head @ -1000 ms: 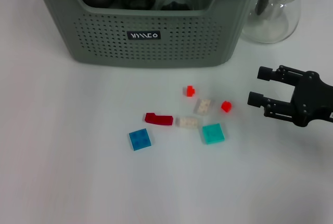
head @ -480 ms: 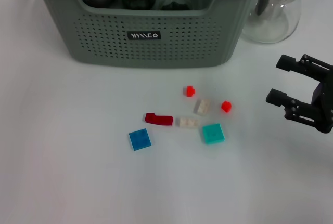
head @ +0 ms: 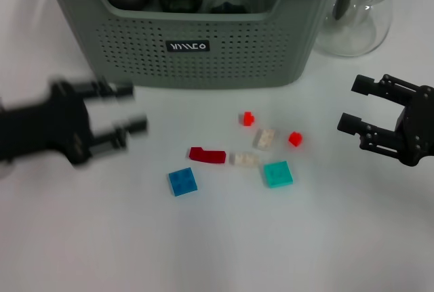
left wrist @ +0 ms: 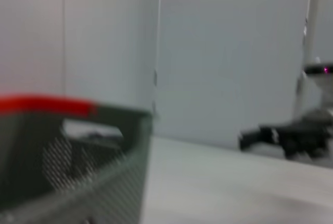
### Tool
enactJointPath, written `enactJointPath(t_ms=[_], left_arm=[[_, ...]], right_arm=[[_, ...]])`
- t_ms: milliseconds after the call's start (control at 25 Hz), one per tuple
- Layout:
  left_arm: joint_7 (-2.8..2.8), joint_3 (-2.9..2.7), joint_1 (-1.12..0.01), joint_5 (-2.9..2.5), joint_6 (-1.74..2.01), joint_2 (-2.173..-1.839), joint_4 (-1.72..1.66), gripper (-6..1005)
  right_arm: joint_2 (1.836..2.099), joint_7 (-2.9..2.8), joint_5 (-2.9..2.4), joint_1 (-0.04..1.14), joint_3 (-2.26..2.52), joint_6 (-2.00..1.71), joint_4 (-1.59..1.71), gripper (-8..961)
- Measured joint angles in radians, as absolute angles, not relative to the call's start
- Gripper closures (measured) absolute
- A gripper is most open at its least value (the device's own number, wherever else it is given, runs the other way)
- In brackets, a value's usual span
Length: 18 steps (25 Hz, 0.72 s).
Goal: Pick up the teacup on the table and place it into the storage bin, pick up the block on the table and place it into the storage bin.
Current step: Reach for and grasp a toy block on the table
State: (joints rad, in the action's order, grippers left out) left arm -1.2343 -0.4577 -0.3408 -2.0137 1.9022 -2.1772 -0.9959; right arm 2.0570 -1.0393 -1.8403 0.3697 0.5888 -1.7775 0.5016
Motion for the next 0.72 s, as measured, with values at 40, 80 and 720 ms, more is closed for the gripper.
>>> enactJointPath(t_ms=[40, 80, 720], left_arm=[[-1.169, -0.442, -0.339, -2.078, 1.889, -2.177, -0.915, 458], [-1.105, -0.427, -0.342, -2.142, 1.854, -2.177, -0.834, 458], [-0.697, -0.396, -0.354, -2.229, 1.500, -2.178, -0.429, 454]], right_arm=[[2.058, -1.044, -1.842, 0.374, 0.589, -1.777, 0.502, 189], [2.058, -1.044, -1.842, 0.374, 0.589, -1.777, 0.502, 189], [2.056, -1.059, -1.842, 0.378, 0.587, -1.768, 0.502, 189]])
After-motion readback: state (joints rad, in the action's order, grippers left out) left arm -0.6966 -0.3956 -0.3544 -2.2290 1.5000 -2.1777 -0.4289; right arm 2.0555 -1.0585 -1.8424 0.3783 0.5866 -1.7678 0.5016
